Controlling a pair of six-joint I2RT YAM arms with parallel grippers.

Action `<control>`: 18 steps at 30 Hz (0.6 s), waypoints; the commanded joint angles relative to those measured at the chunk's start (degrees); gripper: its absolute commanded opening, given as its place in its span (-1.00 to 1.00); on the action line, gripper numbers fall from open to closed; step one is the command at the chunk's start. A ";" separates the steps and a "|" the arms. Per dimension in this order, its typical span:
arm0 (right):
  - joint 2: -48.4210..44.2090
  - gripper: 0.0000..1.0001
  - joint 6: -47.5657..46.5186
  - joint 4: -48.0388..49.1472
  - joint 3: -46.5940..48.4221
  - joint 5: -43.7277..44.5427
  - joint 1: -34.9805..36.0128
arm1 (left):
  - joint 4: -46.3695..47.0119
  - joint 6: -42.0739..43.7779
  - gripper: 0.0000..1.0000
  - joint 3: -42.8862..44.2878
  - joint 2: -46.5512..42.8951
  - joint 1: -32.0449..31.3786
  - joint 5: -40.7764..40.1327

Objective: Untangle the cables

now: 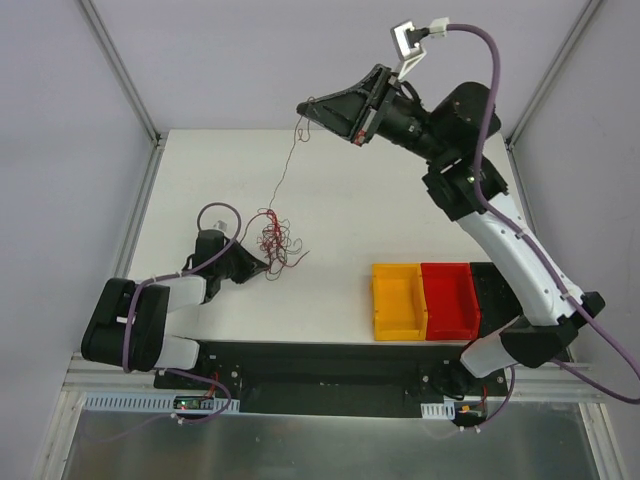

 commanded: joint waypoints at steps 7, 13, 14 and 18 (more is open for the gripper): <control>-13.21 -0.99 -25.32 -17.08 5.40 10.99 -1.94 | -5.75 -3.09 -1.00 -3.86 -8.74 1.32 -8.42; -15.77 -0.99 -30.53 -22.28 5.86 14.78 -8.87 | -23.58 -8.45 -1.00 -1.93 -21.64 3.69 -15.62; -16.12 -0.99 -30.27 -22.46 5.07 14.70 -10.98 | -26.83 -8.54 -1.00 -1.49 -24.55 3.87 -17.20; -16.65 -0.99 -26.76 -21.85 0.33 12.77 -21.61 | -38.17 -6.70 -1.00 2.46 -36.06 4.92 -24.23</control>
